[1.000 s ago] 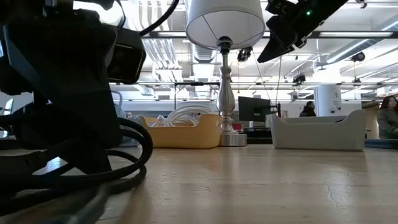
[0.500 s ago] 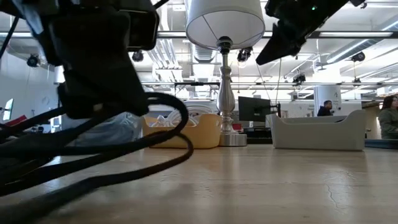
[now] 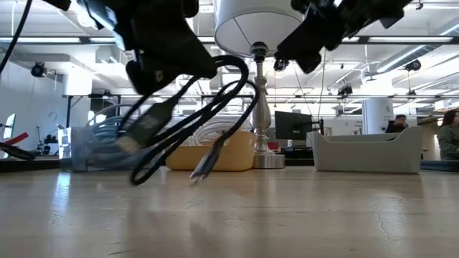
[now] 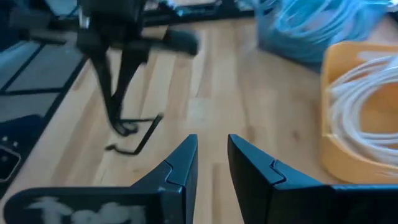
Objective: Sort HDMI cables
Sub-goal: Put the black HDMI cable into the gray bin
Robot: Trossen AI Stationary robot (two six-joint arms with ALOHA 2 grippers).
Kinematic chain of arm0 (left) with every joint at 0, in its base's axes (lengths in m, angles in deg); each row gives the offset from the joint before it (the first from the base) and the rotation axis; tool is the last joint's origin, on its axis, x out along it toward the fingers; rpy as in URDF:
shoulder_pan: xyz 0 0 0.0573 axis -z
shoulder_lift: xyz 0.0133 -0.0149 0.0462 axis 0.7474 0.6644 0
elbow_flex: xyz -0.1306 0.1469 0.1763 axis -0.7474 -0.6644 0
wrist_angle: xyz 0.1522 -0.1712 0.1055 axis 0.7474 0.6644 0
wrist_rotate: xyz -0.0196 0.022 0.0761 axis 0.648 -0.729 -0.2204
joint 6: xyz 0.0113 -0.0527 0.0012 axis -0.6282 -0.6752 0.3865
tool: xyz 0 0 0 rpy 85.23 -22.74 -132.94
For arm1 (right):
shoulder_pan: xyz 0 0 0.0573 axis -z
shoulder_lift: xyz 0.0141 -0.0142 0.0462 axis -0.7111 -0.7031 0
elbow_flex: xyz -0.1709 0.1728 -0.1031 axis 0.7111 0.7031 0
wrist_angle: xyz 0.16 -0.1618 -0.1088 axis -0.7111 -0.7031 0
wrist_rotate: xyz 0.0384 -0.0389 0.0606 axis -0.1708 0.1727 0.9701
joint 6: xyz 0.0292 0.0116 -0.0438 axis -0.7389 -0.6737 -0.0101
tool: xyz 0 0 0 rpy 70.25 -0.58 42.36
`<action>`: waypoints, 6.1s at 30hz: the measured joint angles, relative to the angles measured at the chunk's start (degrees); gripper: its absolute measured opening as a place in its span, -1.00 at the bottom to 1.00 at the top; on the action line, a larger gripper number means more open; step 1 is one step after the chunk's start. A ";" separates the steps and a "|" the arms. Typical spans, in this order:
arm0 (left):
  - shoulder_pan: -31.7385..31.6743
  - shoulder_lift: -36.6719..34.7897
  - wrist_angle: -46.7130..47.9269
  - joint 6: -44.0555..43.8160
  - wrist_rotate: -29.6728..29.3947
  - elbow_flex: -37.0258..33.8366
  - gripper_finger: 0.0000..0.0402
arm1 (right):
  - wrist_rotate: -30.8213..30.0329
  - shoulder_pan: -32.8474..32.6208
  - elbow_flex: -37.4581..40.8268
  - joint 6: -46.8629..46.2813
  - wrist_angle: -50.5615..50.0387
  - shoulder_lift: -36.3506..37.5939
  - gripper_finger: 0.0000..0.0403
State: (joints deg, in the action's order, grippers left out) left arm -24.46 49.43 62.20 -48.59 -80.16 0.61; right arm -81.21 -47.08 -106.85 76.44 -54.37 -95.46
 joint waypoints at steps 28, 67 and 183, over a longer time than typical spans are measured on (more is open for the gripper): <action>-4.10 -1.46 2.51 9.96 -2.97 1.07 -0.90 | -0.14 -8.11 -15.17 11.30 -2.01 -22.88 -0.36; -4.14 -1.37 2.82 9.96 -4.48 0.61 -0.55 | -1.89 -8.14 -20.48 17.24 -11.50 -25.57 -0.88; -4.18 -1.33 3.93 8.67 -7.39 0.57 -0.39 | -52.20 -8.40 17.31 -46.38 -33.50 21.77 -0.81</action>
State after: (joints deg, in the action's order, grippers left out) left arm -28.64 48.10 66.14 -39.92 -87.54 1.18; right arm -133.41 -55.47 -89.54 30.07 -87.87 -73.68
